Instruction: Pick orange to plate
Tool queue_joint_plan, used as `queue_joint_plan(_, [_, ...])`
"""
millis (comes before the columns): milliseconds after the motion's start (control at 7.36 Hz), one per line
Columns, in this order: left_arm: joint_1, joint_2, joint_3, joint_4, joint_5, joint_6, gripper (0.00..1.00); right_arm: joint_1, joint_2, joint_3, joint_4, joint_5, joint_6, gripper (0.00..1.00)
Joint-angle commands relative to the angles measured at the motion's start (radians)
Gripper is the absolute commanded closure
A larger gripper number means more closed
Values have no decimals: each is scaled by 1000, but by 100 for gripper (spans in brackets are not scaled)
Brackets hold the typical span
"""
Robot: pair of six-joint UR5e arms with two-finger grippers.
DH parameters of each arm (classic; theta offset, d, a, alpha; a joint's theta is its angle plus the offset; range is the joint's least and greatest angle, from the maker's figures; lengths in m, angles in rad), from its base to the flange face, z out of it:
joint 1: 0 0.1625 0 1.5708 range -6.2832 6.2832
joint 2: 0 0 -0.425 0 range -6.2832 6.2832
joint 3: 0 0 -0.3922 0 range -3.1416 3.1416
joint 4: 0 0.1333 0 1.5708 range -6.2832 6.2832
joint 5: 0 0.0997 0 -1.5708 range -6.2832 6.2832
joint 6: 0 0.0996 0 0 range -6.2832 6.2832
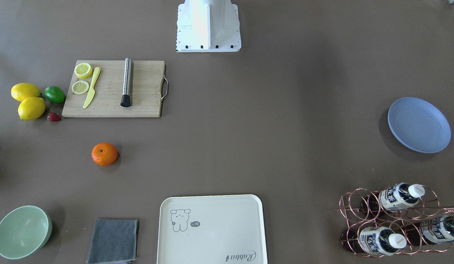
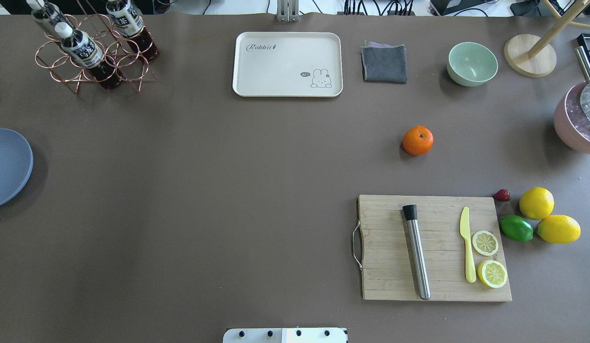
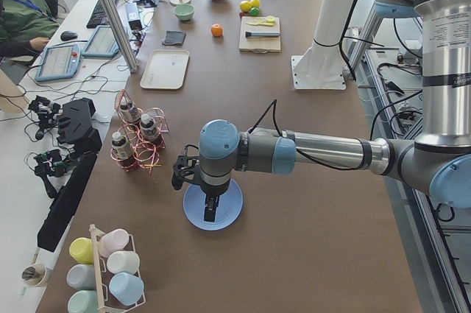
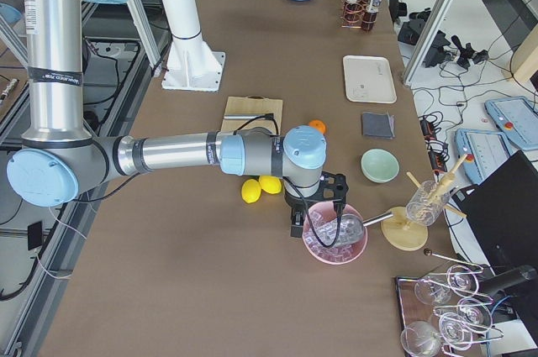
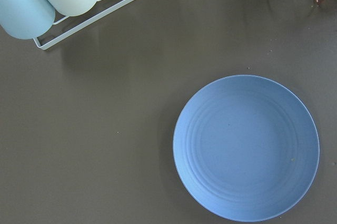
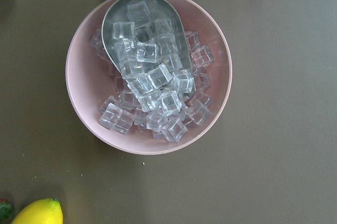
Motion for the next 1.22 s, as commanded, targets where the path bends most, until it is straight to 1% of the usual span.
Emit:
queue_joint_plan(0, [0, -2, -2, 0, 0, -1, 2, 0, -1, -9, 3, 2, -1, 0])
queue_joint_plan(1086, [0, -7, 9, 2, 6, -1, 2, -14, 8, -7, 1, 3, 5, 0])
